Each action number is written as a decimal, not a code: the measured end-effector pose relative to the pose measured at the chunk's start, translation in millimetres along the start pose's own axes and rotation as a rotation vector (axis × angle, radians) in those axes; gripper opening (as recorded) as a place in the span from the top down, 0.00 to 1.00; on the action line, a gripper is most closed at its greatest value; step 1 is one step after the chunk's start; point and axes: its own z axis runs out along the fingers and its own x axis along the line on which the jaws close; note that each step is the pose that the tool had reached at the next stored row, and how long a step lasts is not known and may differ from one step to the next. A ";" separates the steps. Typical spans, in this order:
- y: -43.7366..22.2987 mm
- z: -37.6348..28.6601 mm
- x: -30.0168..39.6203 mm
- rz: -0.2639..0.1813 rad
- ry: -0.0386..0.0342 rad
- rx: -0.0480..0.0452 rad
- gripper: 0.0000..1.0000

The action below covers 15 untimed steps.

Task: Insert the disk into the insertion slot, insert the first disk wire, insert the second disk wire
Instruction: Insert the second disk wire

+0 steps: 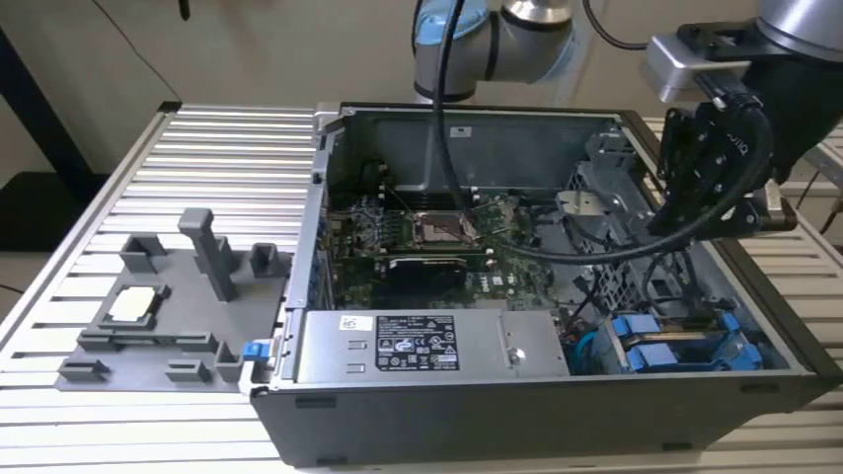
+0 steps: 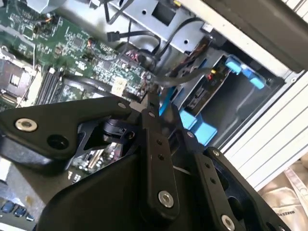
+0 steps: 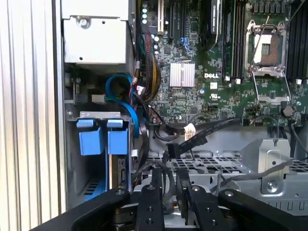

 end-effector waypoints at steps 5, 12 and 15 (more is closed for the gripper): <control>19.2 0.5 -0.1 -0.002 0.0004 0.0003 0.73; 24.1 1.5 -4.8 -0.003 0.0494 0.0015 0.73; 24.3 3.7 -14.4 -0.005 0.0867 0.0037 0.73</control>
